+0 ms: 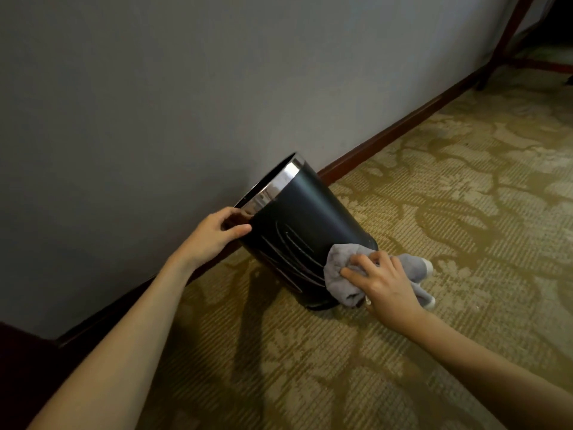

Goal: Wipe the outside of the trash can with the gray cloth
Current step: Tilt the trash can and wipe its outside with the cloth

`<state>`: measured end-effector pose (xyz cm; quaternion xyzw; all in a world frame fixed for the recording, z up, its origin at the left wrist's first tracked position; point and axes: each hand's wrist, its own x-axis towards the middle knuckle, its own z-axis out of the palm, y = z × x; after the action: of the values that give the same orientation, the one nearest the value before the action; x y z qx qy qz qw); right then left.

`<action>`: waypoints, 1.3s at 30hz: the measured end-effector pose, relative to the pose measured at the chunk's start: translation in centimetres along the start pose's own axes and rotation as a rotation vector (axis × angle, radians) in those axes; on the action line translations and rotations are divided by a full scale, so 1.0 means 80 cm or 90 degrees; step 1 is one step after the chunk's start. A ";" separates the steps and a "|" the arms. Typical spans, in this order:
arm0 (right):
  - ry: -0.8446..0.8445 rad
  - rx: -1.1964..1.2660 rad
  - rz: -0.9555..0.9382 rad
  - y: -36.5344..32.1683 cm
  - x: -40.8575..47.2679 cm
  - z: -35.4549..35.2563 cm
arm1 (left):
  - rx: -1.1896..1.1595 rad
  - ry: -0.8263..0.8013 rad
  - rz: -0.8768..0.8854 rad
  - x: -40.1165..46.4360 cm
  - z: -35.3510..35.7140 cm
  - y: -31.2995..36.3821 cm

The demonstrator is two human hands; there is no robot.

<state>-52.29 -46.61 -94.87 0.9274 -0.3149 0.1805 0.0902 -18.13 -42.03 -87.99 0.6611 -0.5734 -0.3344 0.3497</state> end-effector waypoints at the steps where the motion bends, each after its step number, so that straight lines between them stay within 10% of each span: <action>1: -0.001 0.002 -0.003 0.000 0.000 0.000 | -0.002 0.013 -0.004 -0.001 -0.001 -0.007; 26: -0.087 0.398 0.339 0.053 0.020 -0.016 | 0.143 0.145 -0.024 0.011 0.012 0.048; 34: -0.353 0.117 0.275 0.081 0.019 -0.044 | 0.115 0.143 -0.038 0.011 0.017 0.065; 39: -0.241 0.192 0.296 0.061 0.025 -0.038 | 0.107 0.134 -0.042 0.006 0.024 0.073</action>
<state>-54.64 -50.68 -91.00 0.8508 -0.4989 0.0655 -0.1517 -22.74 -43.22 -84.08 0.7377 -0.5377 -0.2254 0.3405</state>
